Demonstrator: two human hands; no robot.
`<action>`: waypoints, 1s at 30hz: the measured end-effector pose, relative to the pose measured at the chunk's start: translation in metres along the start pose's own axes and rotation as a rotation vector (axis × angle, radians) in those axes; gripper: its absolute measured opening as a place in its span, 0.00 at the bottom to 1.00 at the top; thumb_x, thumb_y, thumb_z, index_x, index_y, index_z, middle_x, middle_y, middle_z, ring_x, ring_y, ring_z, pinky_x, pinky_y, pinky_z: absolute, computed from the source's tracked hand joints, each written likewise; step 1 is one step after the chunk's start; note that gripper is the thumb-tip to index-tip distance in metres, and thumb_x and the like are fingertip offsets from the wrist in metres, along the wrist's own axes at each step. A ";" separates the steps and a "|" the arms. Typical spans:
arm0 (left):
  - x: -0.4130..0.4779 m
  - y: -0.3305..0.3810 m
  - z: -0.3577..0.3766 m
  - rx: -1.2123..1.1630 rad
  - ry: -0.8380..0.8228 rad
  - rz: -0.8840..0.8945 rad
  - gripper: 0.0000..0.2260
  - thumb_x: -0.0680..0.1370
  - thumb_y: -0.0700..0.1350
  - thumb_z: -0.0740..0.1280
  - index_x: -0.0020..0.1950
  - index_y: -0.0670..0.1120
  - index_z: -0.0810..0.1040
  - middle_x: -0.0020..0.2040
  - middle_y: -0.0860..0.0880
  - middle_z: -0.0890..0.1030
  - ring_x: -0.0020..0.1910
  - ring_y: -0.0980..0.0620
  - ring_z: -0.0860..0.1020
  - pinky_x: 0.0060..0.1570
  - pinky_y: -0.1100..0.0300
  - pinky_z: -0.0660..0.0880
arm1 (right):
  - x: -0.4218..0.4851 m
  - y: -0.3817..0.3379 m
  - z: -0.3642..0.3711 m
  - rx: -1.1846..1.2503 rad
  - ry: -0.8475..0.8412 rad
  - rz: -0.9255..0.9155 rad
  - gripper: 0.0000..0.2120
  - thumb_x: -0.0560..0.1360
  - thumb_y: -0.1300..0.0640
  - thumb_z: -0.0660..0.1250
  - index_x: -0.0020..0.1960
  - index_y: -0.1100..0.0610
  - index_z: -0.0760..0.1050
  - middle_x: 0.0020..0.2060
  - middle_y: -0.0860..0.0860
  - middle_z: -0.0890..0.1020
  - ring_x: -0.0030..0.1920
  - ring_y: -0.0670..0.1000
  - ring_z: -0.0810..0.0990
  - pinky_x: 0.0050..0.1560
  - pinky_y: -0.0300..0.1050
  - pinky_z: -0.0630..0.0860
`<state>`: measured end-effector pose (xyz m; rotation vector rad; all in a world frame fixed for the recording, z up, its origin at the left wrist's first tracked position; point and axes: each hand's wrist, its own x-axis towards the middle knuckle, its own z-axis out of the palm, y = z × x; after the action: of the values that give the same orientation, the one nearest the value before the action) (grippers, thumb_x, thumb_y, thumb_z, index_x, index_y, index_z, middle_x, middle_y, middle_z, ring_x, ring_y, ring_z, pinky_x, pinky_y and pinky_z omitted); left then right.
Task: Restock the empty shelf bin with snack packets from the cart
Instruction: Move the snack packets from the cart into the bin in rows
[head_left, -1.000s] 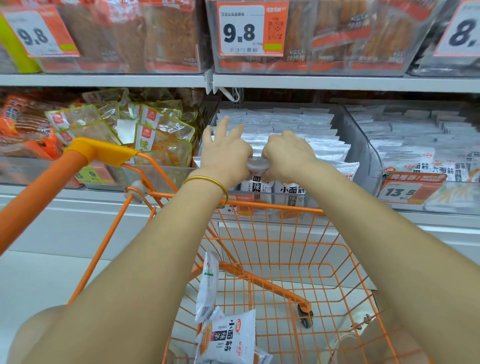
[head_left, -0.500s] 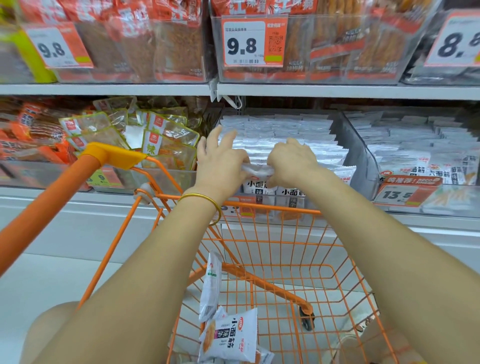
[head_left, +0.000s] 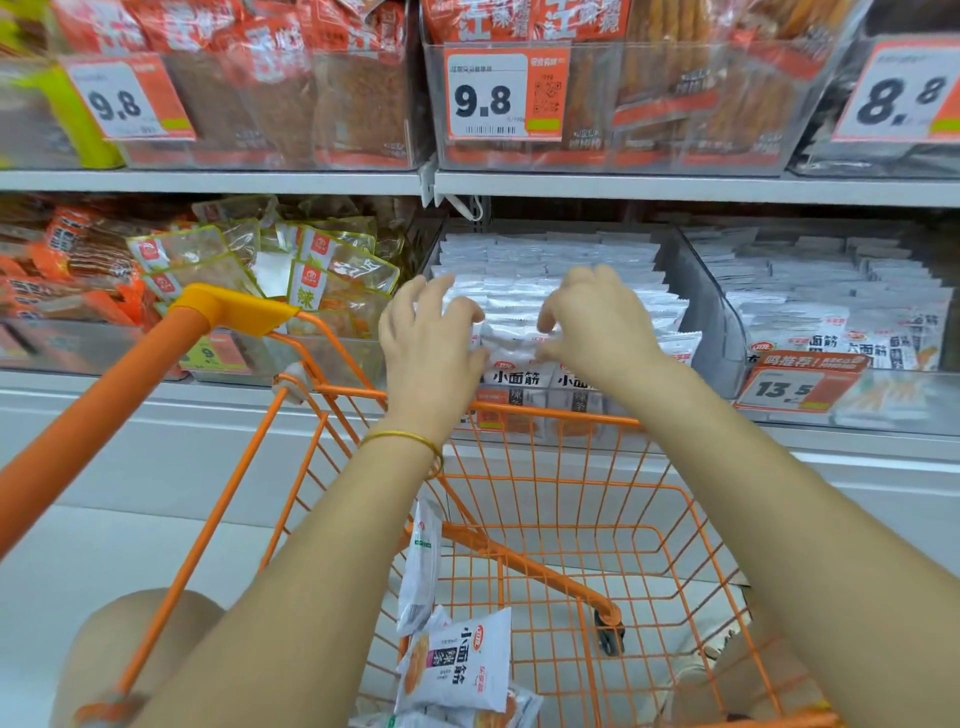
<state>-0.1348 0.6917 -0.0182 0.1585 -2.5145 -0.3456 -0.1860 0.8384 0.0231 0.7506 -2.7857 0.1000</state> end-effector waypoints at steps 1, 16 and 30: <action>-0.008 -0.001 -0.002 -0.027 0.094 -0.022 0.13 0.71 0.42 0.72 0.54 0.47 0.77 0.66 0.46 0.71 0.68 0.42 0.63 0.64 0.46 0.61 | -0.009 0.000 -0.006 0.093 0.047 0.020 0.10 0.74 0.54 0.70 0.54 0.54 0.80 0.54 0.52 0.75 0.59 0.55 0.70 0.49 0.45 0.67; -0.059 -0.009 0.017 -0.136 0.209 -0.062 0.12 0.70 0.38 0.68 0.52 0.46 0.76 0.50 0.47 0.76 0.50 0.44 0.72 0.47 0.51 0.69 | -0.124 -0.068 0.144 0.479 -1.270 -0.041 0.11 0.75 0.56 0.69 0.39 0.62 0.72 0.37 0.55 0.78 0.37 0.52 0.79 0.32 0.40 0.78; -0.050 0.012 -0.008 -0.682 -0.461 -0.018 0.15 0.77 0.57 0.61 0.45 0.46 0.79 0.37 0.50 0.78 0.38 0.51 0.76 0.40 0.52 0.72 | -0.062 0.010 0.002 0.833 -0.351 0.052 0.08 0.71 0.63 0.70 0.42 0.53 0.73 0.35 0.50 0.78 0.36 0.49 0.76 0.35 0.41 0.73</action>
<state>-0.0900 0.7110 -0.0355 -0.1925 -2.6616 -1.3428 -0.1396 0.8772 0.0054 0.9233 -3.0534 1.3099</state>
